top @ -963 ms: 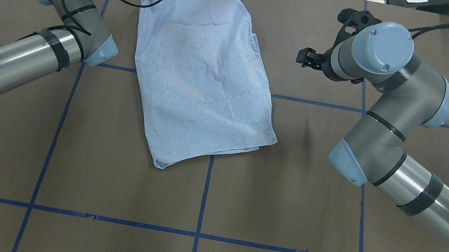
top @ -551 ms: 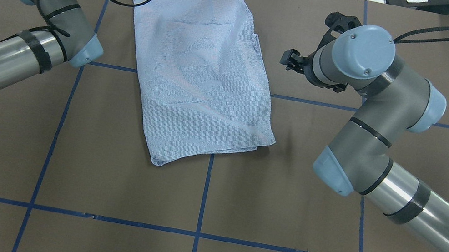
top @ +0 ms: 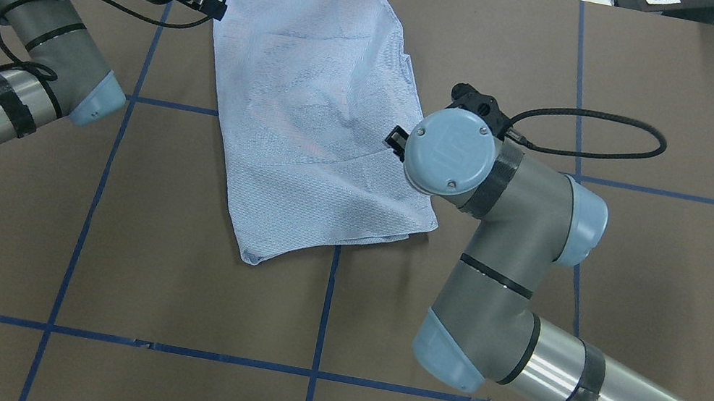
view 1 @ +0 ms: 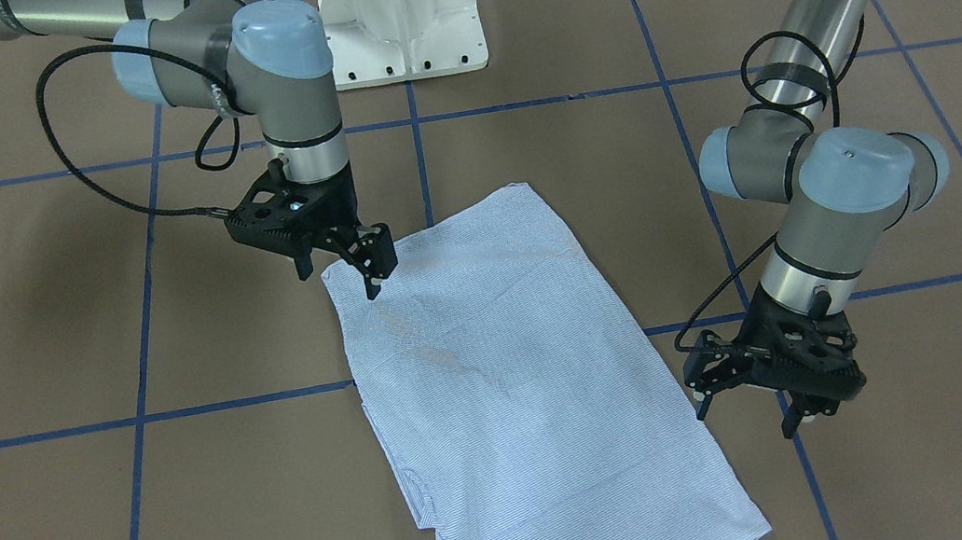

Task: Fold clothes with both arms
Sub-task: 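Lower the right gripper onto the shirt corner nearest the robot and grasp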

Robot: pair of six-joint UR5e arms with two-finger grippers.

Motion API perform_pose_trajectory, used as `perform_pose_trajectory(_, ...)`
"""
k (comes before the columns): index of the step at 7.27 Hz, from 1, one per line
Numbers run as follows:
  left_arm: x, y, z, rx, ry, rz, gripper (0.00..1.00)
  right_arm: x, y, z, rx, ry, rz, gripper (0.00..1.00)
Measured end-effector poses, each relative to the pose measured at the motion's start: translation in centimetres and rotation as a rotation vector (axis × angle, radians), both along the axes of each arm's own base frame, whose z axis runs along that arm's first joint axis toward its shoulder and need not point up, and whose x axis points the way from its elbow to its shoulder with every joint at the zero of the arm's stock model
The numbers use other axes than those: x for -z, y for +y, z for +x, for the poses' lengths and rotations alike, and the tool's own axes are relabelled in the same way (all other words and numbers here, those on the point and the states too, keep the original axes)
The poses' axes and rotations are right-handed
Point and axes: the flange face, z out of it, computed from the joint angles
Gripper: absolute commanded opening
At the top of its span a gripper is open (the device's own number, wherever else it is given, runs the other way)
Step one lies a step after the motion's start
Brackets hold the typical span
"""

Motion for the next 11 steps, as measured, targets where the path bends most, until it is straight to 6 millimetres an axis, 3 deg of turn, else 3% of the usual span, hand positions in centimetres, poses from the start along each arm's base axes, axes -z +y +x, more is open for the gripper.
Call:
perform_pose_trajectory(4, 0.1, 0.4, 0.4, -0.002, 0.012, -0.002, 1.00, -0.3, 4.5, -6.3, -0.043, 0.013, -0.071, 0.99)
perform_pose_trajectory(6, 0.1, 0.4, 0.4, -0.002, 0.014, -0.003, 1.00, -0.7, 5.3, -9.1, -0.054, 0.037, -0.084, 0.99)
perform_pose_trajectory(8, 0.1, 0.5, 0.4, -0.002, 0.015, -0.002, 1.00, -1.6, 5.3, -10.3, -0.065, 0.065, -0.082, 0.96)
perform_pose_trajectory(10, 0.1, 0.5, 0.4, -0.002, 0.015, -0.003, 1.00, -2.1, 5.2, -10.9, -0.071, 0.082, -0.079, 0.66)
perform_pose_trajectory(11, 0.0, 0.5, 0.5, -0.003, 0.014, -0.003, 1.00, -2.0, 5.2, -11.1, -0.073, 0.083, -0.077, 0.46)
